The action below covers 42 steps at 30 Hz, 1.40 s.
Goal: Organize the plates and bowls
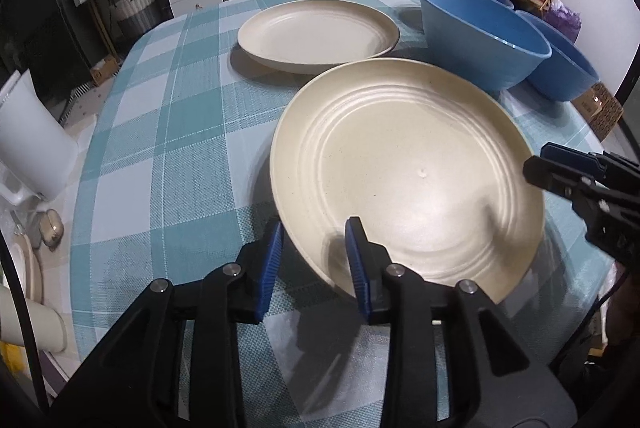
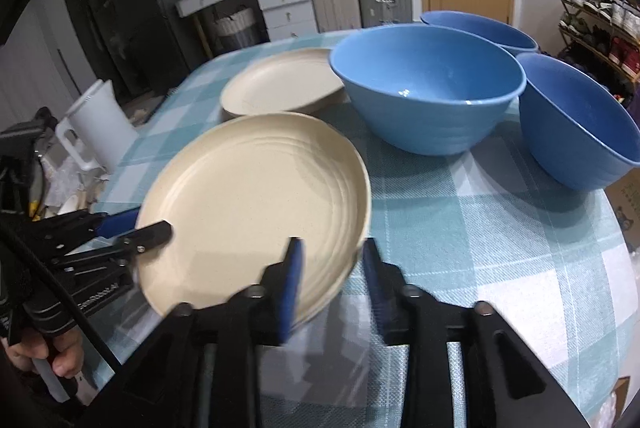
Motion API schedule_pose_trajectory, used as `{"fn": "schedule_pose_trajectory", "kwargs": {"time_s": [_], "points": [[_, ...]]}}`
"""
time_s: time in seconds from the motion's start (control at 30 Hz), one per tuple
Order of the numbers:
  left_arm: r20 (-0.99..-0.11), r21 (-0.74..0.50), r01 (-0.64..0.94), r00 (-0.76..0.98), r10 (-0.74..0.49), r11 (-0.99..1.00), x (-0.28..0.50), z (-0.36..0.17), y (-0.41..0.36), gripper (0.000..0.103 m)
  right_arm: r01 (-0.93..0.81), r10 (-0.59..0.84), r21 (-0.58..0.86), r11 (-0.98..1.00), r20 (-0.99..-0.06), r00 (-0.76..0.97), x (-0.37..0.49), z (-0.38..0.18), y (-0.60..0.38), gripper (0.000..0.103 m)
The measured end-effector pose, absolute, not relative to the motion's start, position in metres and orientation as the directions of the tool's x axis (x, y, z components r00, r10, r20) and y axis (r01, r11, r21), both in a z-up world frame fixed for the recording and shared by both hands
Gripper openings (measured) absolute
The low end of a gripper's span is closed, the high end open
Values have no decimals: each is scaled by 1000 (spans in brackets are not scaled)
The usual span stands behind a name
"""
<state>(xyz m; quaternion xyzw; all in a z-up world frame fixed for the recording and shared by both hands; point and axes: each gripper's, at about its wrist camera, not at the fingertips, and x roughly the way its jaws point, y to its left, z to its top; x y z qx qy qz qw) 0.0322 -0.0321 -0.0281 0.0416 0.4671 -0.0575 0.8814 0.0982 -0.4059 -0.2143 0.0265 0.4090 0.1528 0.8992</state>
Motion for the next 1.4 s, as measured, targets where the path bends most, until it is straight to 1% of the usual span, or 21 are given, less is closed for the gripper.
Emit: {"fn": "schedule_pose_trajectory", "kwargs": {"time_s": [0.03, 0.07, 0.1, 0.13, 0.17, 0.2, 0.23, 0.27, 0.3, 0.37, 0.5, 0.53, 0.57, 0.63, 0.8, 0.97, 1.07, 1.27, 1.4], "points": [[-827, 12, 136, 558, -66, 991, 32, -27, -31, 34, -259, 299, 170, 951, -721, 625, 97, -212, -405, 56], [-824, 5, 131, 562, -70, 991, 32, -25, -30, 40, -267, 304, 167, 949, -712, 633, 95, -208, -405, 57], [-821, -1, 128, 566, -74, 992, 31, -23, -29, 43, -275, 307, 163, 948, -705, 639, 93, -205, -405, 59], [-816, -10, 126, 572, -81, 992, 31, -21, -28, 50, -281, 308, 158, 947, -699, 645, 92, -202, -405, 65], [-812, -22, 126, 577, -91, 992, 30, -18, -27, 55, -292, 317, 157, 943, -688, 653, 91, -198, -405, 69], [-806, -36, 128, 583, -105, 991, 29, -15, -26, 58, -301, 325, 159, 940, -681, 657, 89, -195, -405, 75], [-801, -48, 129, 588, -115, 991, 27, -12, -26, 65, -313, 334, 158, 937, -673, 660, 88, -192, -405, 81], [-793, -65, 129, 596, -129, 990, 26, -8, -24, 74, -328, 342, 152, 932, -664, 665, 87, -187, -405, 83], [-783, -77, 126, 607, -138, 989, 24, -4, -23, 79, -335, 344, 145, 931, -658, 670, 85, -184, -404, 85], [-761, -92, 116, 633, -145, 989, 22, 4, -21, 81, -346, 342, 125, 930, -643, 685, 82, -176, -402, 89], [-721, -103, 98, 678, -142, 990, 15, 23, -16, 84, -380, 401, 170, 909, -603, 690, 80, -157, -404, 98], [-714, -110, 97, 685, -146, 989, 13, 28, -14, 87, -386, 410, 176, 906, -595, 691, 79, -153, -406, 100], [-706, -117, 97, 692, -152, 988, 11, 33, -13, 94, -396, 420, 177, 901, -583, 695, 79, -147, -406, 100], [-685, -134, 92, 711, -159, 987, 7, 43, -10, 102, -410, 426, 166, 897, -571, 702, 78, -140, -406, 101], [-656, -162, 76, 737, -165, 984, 0, 61, -5, 102, -449, 466, 176, 876, -549, 694, 82, -123, -407, 102], [-650, -176, 58, 743, -160, 983, 2, 71, -1, 102, -454, 477, 187, 871, -541, 693, 95, -104, -412, 102], [-643, -174, 44, 751, -148, 984, 5, 79, 2, 102, -465, 493, 194, 864, -518, 699, 102, -89, -418, 102], [-627, -168, 21, 769, -123, 986, 13, 101, 10, 102, -481, 542, 253, 839, -469, 697, 117, -56, -436, 102], [-614, -156, 7, 783, -103, 988, 20, 118, 17, 102, -494, 540, 229, 839, -466, 701, 126, -38, -436, 102]]}}
